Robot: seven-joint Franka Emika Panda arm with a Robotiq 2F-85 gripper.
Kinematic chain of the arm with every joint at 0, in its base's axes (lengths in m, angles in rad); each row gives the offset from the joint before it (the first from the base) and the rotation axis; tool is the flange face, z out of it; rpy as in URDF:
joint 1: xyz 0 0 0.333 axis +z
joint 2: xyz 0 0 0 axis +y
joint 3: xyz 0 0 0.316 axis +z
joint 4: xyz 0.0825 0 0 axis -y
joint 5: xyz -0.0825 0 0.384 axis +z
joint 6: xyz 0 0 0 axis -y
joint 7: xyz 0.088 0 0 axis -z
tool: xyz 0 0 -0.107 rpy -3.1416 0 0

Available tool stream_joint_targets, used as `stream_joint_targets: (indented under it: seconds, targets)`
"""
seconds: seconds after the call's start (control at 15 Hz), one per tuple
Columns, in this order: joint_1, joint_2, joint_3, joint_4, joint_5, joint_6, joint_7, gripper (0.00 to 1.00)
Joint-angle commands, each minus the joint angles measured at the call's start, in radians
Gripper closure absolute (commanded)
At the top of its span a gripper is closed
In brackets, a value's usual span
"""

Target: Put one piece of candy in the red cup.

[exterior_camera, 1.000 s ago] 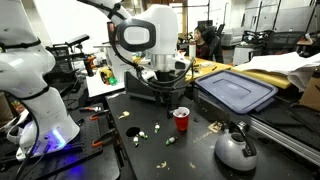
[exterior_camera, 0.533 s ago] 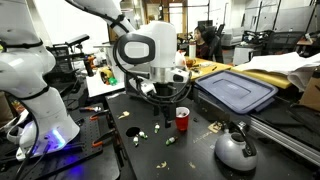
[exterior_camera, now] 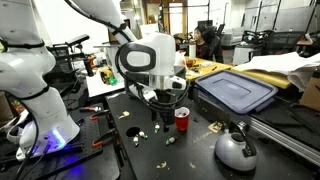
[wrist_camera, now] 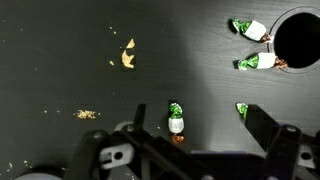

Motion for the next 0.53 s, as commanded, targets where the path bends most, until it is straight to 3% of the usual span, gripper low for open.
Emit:
stream_joint_targets:
  seconds: [0.0,0.47]
  targets:
    - [-0.013,0.007,0.017,-0.009,-0.022,0.037,-0.017,0.00]
    - [-0.009,0.021,0.026,-0.007,-0.055,0.042,-0.007,0.00]
